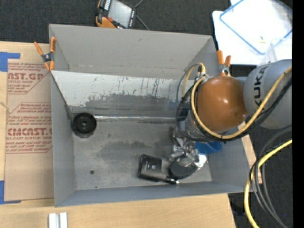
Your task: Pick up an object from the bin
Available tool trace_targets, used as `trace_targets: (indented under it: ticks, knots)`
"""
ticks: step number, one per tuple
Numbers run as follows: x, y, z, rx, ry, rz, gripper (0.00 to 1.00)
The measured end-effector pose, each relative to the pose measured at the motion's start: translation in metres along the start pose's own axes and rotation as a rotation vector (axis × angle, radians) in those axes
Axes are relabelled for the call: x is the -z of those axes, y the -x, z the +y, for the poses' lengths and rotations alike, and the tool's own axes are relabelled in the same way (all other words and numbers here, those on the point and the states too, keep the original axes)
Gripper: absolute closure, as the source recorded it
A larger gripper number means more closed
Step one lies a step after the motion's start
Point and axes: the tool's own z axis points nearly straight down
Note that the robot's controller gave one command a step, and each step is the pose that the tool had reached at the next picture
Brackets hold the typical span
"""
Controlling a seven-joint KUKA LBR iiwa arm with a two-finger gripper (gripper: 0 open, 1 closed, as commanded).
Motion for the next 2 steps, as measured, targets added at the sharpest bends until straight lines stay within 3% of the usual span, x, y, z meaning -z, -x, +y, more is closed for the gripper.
trace_targets:
  ticks: [1, 2]
  knots:
    - [0.0, 0.0, 0.0, 0.0, 0.0, 0.0, 1.0]
    - [0.008, -0.02, -0.013, -0.014, -0.001, -0.003, 0.0]
